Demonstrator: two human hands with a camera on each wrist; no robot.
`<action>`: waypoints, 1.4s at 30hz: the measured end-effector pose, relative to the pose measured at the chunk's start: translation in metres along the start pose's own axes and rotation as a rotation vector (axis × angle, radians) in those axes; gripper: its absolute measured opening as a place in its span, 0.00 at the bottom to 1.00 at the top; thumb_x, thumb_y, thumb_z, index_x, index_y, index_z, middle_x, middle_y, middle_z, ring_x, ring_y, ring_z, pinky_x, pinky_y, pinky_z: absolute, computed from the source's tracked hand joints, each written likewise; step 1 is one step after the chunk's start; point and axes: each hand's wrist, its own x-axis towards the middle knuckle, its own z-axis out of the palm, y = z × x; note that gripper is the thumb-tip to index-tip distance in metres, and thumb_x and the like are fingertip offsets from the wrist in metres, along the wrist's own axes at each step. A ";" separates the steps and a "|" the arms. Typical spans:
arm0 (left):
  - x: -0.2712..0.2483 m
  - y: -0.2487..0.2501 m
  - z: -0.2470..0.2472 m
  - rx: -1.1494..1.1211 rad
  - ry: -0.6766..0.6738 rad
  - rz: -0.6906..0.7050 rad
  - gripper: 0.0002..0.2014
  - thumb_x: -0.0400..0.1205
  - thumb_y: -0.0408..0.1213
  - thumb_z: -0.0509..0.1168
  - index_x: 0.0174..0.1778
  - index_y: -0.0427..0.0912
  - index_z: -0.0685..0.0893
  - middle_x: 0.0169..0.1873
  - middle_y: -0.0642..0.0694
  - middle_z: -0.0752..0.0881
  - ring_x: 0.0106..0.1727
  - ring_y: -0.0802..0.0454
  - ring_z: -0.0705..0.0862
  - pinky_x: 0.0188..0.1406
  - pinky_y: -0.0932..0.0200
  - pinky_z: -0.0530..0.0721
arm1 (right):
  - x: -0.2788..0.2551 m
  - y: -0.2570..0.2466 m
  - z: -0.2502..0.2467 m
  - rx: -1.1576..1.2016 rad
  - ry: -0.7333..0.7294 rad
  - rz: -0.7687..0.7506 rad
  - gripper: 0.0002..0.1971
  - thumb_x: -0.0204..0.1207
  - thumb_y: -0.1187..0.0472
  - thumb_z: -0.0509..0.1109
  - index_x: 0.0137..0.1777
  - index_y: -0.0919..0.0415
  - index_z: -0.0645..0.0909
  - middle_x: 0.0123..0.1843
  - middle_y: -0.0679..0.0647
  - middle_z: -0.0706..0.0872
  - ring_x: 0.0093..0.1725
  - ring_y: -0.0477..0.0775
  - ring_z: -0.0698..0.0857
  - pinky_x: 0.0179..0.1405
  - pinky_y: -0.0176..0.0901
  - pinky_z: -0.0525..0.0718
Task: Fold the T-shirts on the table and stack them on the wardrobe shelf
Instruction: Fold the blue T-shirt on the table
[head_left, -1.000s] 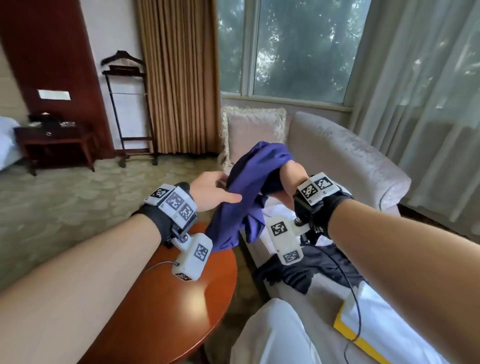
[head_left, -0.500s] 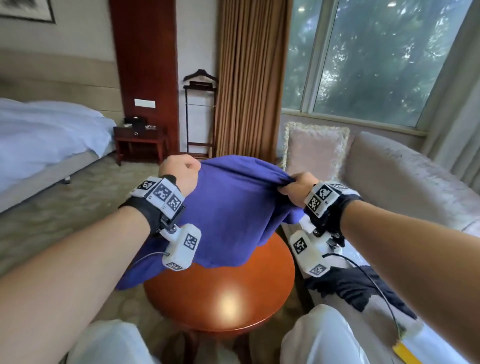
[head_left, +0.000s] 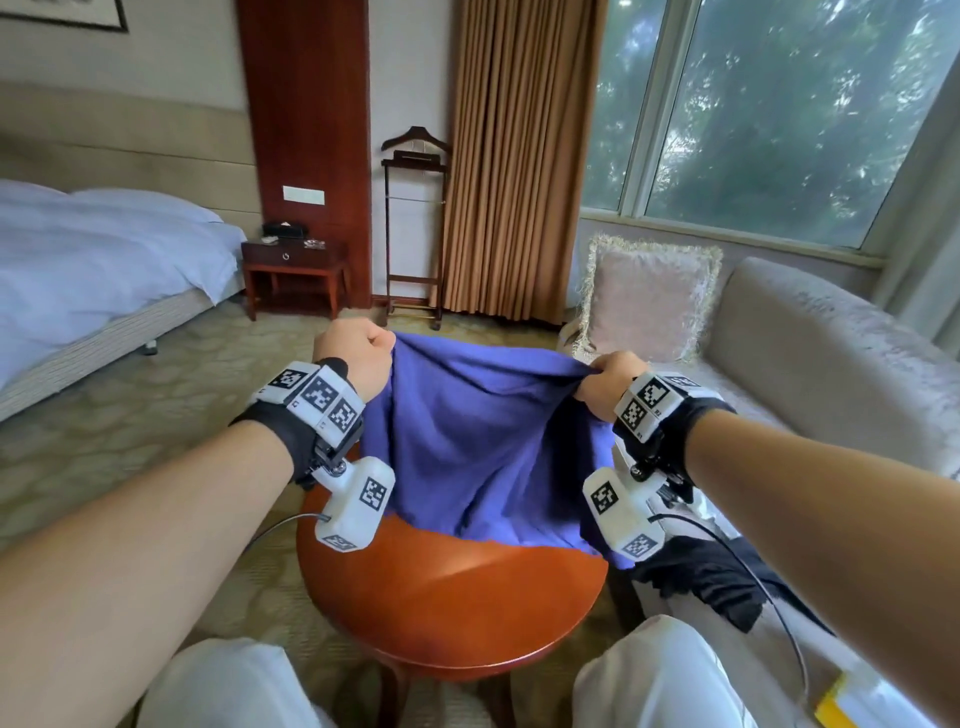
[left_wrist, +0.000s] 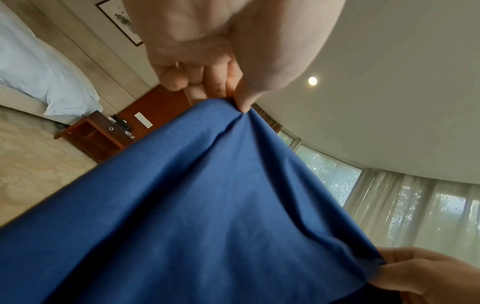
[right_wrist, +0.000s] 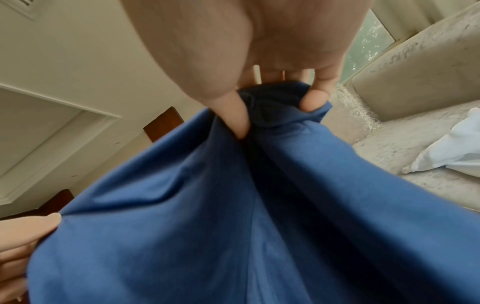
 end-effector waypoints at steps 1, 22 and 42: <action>0.004 -0.003 0.003 0.007 -0.001 -0.002 0.16 0.81 0.37 0.59 0.27 0.34 0.73 0.36 0.33 0.80 0.40 0.40 0.75 0.42 0.51 0.75 | 0.002 0.004 0.002 0.012 0.027 -0.007 0.26 0.64 0.58 0.67 0.66 0.55 0.80 0.34 0.56 0.87 0.33 0.58 0.86 0.30 0.41 0.84; -0.014 -0.002 0.057 -0.169 -0.286 -0.123 0.26 0.59 0.46 0.84 0.47 0.49 0.79 0.51 0.50 0.80 0.55 0.52 0.81 0.49 0.58 0.80 | -0.003 -0.027 0.011 0.622 -0.238 0.058 0.28 0.76 0.39 0.66 0.63 0.64 0.82 0.56 0.59 0.86 0.49 0.56 0.84 0.48 0.43 0.78; -0.029 0.013 0.060 -0.526 -0.501 -0.200 0.16 0.73 0.48 0.77 0.43 0.36 0.90 0.40 0.41 0.92 0.46 0.43 0.90 0.56 0.48 0.87 | 0.007 0.026 -0.020 0.458 0.091 0.163 0.16 0.60 0.49 0.81 0.35 0.62 0.84 0.31 0.54 0.85 0.36 0.57 0.87 0.39 0.46 0.84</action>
